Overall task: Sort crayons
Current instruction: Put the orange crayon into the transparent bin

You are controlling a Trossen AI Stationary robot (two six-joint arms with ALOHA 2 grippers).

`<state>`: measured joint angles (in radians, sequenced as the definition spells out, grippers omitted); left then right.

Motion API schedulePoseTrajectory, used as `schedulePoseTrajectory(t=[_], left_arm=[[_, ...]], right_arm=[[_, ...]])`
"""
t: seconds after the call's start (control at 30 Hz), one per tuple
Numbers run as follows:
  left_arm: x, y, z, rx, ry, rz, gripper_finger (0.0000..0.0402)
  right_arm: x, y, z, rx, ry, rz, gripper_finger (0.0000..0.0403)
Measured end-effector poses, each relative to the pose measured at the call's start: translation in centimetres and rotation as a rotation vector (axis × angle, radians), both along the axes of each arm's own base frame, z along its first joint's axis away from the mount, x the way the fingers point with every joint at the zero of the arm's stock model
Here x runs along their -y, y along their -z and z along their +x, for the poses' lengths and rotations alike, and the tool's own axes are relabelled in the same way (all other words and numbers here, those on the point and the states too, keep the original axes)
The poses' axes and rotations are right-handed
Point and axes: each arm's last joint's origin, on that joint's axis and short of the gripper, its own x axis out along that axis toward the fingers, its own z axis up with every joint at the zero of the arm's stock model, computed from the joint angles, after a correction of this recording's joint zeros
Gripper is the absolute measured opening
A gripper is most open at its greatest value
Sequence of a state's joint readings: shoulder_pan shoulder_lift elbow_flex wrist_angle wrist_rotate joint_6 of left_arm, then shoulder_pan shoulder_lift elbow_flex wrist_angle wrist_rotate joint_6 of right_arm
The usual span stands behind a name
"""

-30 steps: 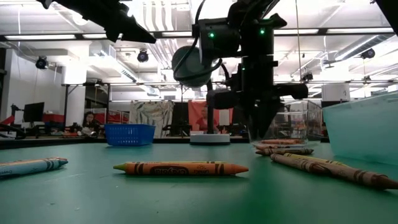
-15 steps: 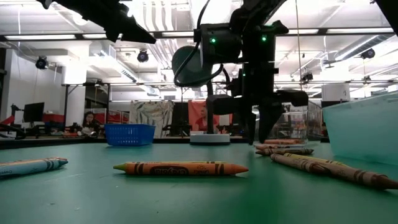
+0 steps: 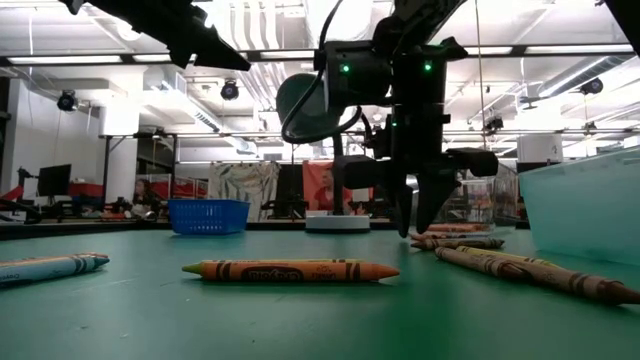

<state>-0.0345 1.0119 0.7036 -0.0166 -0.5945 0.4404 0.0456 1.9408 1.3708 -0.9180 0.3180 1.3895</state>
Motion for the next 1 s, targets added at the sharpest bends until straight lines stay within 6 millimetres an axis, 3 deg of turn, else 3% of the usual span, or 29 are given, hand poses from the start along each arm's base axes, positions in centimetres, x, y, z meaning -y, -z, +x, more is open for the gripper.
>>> schedulePoseTrajectory(t=[0.37,1.0], left_arm=[[0.0,-0.01,0.0,-0.002,0.002,0.006,0.0],[0.0,-0.01,0.0,0.0,0.0,0.001,0.0]], right_arm=[[0.15,-0.53,0.19,-0.004,0.001,-0.02,0.01],[0.22,0.28,-0.33,-0.019,0.008,-0.023,0.01]])
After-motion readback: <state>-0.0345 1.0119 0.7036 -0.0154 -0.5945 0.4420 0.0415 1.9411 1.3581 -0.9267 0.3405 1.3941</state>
